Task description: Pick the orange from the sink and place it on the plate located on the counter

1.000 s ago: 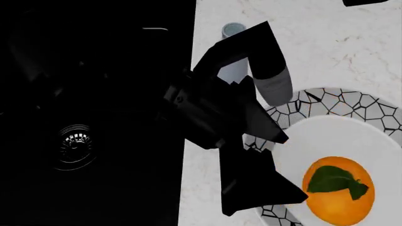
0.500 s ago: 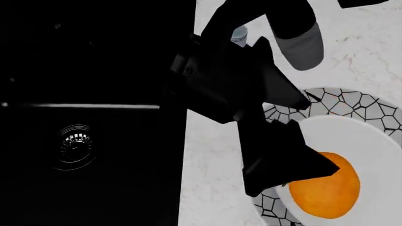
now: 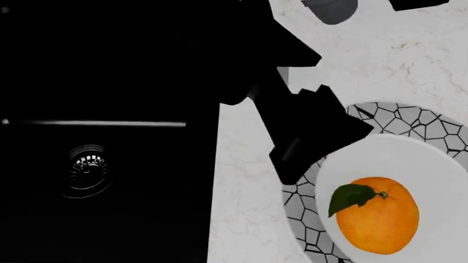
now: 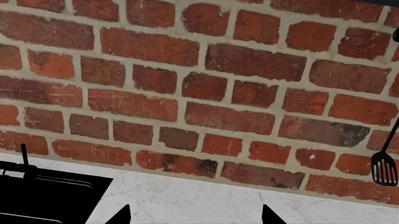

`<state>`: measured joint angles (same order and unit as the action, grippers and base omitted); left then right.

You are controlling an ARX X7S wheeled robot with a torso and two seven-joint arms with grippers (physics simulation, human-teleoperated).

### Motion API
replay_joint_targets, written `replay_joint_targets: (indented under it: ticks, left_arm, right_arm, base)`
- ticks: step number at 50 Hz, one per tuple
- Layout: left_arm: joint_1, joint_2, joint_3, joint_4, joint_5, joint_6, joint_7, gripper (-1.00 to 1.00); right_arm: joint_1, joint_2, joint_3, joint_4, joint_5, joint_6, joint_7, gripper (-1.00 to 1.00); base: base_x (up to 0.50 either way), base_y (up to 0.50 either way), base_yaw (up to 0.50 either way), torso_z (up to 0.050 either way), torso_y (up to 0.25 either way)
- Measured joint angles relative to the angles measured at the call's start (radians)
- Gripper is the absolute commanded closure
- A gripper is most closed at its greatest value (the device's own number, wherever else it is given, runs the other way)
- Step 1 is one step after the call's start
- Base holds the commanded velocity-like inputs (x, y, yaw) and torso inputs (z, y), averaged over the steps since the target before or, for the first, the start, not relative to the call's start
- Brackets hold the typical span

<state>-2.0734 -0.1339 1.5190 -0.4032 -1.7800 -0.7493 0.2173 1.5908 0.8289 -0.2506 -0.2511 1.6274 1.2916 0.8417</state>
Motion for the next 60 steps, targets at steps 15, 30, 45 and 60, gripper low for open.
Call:
replay_joint_targets:
  ticks: [15, 30, 45, 60]
  left_arm:
    - [-0.047, -0.202, -0.085, 0.289, -0.185, -0.018, -0.386, -1.0]
    - [-0.123, -0.379, -0.125, 0.484, -0.318, -0.018, -0.741, -1.0]
    - [-0.212, -0.5, -0.136, 0.562, -0.402, -0.049, -0.992, -1.0]
    - [-0.278, -0.578, -0.178, 0.574, -0.464, -0.127, -1.188, -1.0]
  right_arm:
    - [0.006, 0.004, -0.007, -0.003, 0.015, -0.003, 0.01, -1.0]
    - [0.018, 0.012, -0.011, -0.012, 0.048, -0.002, 0.035, -1.0]
    - [0.031, 0.023, -0.013, -0.022, 0.08, -0.004, 0.059, -1.0]
    - [0.033, 0.03, -0.017, -0.024, 0.084, -0.011, 0.059, -1.0]
  base:
    - [0.0, 0.0, 0.0, 0.0, 0.001]
    - [0.0, 0.0, 0.0, 0.0, 0.0]
    - [0.0, 0.0, 0.0, 0.0, 0.0]
    - [0.0, 0.0, 0.0, 0.0, 0.0]
